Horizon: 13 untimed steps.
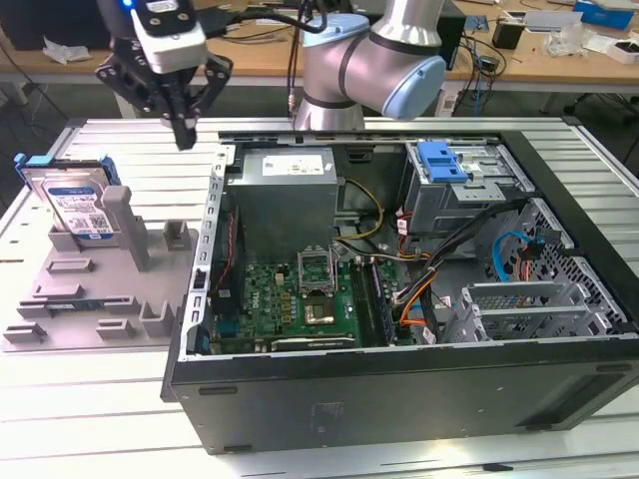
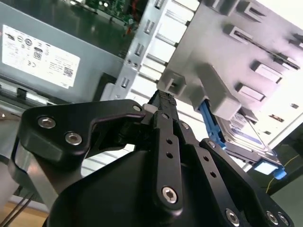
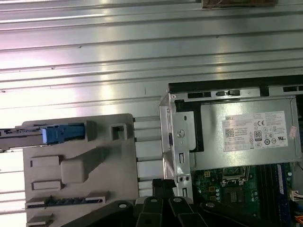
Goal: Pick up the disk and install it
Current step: 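Reach for the disk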
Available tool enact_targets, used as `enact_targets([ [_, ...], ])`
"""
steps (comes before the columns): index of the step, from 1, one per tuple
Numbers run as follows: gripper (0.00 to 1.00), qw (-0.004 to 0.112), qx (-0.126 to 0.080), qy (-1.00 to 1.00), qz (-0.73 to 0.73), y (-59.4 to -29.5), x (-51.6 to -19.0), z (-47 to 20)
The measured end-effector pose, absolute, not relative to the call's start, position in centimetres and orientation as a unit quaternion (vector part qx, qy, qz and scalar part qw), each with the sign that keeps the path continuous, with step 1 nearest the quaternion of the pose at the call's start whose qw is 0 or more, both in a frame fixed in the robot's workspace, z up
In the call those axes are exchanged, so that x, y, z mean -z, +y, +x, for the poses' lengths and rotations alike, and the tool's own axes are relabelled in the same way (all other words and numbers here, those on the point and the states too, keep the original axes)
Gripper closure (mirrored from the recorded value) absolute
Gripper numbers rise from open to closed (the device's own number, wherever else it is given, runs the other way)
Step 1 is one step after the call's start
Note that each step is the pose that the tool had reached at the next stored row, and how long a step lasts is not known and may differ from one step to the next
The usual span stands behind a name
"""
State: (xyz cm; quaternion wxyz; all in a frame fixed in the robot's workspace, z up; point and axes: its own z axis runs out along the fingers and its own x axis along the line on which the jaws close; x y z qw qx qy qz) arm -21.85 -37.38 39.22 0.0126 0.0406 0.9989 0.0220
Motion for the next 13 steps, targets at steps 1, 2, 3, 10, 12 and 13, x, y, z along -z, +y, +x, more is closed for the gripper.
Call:
enact_targets([
  [1,0.89,0.013,-0.022,0.999,0.041,-37.2,-39.2,-22.6],
  [2,0.89,0.013,-0.022,0.999,0.041,-37.1,-39.2,-23.1],
  [3,0.89,0.013,-0.022,0.999,0.041,-37.0,-39.2,-23.6],
  [10,0.89,0.013,-0.022,0.999,0.041,-36.3,-39.1,-26.1],
  [12,0.89,0.013,-0.022,0.999,0.041,-36.0,-39.1,-26.9],
  [13,0.89,0.013,-0.022,0.999,0.041,-36.0,-39.1,-27.2],
])
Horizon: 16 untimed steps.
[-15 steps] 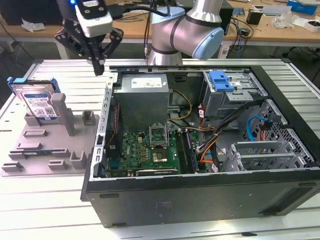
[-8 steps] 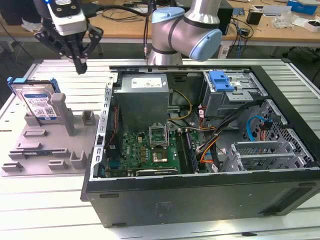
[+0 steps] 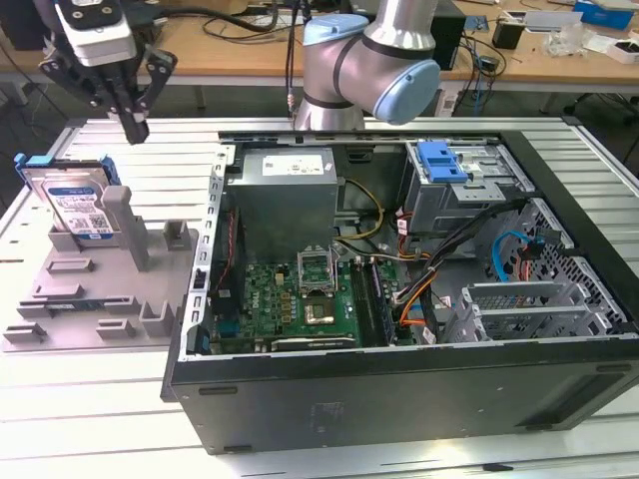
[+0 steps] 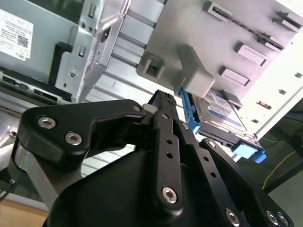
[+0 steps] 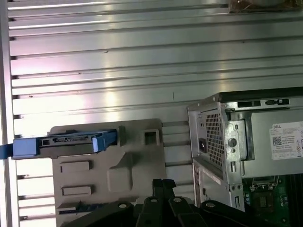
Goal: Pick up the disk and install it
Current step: 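Reach for the disk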
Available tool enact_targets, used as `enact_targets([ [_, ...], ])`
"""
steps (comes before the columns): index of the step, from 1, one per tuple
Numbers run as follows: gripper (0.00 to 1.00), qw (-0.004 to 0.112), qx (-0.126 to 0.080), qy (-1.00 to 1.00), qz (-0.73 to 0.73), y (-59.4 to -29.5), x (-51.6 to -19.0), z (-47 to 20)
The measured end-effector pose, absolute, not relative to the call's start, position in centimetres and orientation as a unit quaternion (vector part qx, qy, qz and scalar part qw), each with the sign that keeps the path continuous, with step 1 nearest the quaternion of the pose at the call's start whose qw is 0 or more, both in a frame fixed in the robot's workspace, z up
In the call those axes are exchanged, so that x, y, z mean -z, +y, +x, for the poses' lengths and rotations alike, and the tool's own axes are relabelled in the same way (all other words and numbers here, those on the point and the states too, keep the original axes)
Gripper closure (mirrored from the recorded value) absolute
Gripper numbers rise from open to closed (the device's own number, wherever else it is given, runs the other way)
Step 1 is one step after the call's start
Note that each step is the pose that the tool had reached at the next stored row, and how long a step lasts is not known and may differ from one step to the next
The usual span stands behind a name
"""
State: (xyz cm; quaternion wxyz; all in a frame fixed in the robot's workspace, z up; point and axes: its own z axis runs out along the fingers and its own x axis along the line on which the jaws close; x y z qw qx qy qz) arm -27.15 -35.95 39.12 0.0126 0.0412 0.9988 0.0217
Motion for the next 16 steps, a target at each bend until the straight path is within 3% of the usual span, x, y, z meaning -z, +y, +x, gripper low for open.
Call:
enact_targets([
  [16,0.89,0.013,-0.022,0.999,0.043,-34.1,-39.0,-33.5],
])
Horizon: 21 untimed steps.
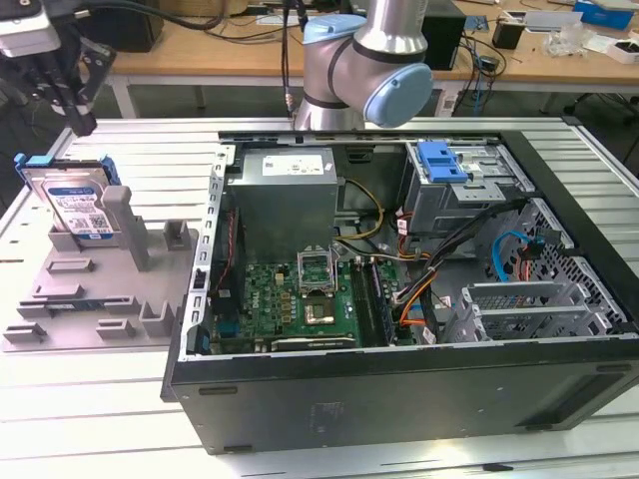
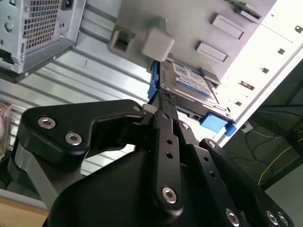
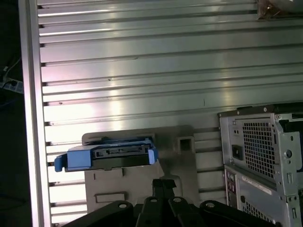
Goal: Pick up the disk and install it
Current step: 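Reach for the disk, then pick up the disk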
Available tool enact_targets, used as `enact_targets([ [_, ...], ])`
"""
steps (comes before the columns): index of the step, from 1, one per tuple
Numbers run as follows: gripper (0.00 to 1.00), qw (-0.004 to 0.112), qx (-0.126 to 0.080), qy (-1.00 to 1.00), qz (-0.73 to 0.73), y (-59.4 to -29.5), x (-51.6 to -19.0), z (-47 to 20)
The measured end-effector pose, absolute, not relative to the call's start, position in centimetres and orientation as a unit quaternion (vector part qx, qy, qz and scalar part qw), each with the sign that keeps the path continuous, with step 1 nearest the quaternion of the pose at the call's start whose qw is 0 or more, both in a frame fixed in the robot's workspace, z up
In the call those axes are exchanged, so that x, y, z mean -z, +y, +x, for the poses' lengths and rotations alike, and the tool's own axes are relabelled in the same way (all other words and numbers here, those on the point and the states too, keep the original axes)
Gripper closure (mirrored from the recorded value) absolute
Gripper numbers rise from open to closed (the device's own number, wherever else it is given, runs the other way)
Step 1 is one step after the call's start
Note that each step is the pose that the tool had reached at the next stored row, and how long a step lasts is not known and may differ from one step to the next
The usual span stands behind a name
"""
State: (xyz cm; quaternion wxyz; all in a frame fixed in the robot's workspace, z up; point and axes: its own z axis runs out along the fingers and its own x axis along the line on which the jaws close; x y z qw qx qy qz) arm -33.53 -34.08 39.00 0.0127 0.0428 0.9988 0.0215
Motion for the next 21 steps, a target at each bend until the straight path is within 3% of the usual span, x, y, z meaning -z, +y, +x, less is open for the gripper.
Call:
enact_targets([
  [21,0.89,0.013,-0.021,0.999,0.043,-33.5,-39.0,-35.7],
])
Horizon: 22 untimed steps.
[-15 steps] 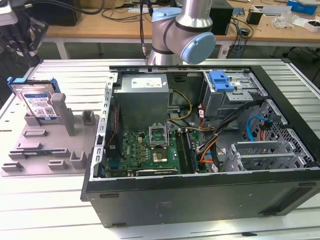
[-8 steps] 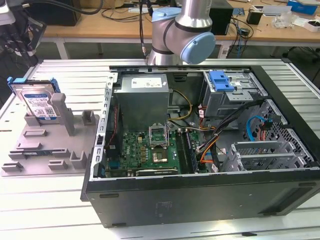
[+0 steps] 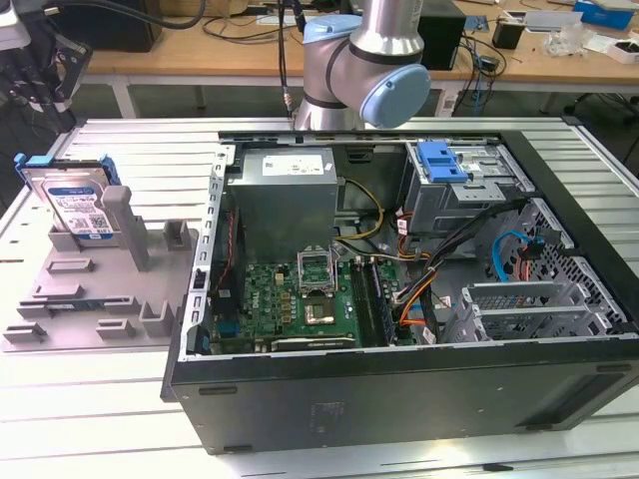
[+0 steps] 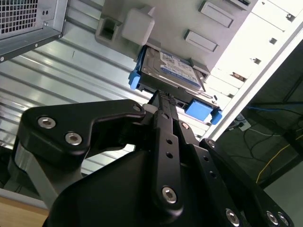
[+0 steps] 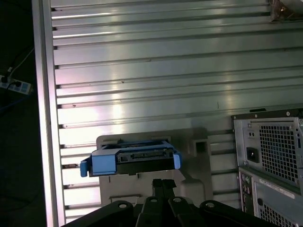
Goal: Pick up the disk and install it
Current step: 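Pick up the disk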
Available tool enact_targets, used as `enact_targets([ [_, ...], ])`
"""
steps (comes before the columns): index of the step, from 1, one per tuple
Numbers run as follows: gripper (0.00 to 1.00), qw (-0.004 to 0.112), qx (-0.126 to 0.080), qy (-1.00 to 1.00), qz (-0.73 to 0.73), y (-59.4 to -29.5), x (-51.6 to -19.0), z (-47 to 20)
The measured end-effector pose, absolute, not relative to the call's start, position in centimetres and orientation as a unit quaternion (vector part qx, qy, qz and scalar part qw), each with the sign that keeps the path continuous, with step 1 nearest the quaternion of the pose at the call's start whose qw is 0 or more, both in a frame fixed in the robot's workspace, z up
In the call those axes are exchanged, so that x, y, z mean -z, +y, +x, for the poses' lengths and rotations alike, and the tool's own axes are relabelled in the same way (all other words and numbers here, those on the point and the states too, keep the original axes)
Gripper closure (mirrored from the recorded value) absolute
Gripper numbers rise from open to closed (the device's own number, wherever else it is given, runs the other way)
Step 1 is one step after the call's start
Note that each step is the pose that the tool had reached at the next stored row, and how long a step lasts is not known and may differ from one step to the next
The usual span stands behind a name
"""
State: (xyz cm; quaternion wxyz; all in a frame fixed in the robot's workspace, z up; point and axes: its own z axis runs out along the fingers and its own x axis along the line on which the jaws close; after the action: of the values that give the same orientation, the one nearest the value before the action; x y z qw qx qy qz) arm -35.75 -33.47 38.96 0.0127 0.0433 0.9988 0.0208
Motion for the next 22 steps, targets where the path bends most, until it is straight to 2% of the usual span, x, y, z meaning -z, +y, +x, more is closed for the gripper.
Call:
enact_targets([
  [8,0.89,0.010,-0.021,0.999,0.026,-33.49,-38.95,-35.75],
  [22,0.89,0.005,-0.021,0.994,-0.111,-33.16,-38.95,-35.76],
])
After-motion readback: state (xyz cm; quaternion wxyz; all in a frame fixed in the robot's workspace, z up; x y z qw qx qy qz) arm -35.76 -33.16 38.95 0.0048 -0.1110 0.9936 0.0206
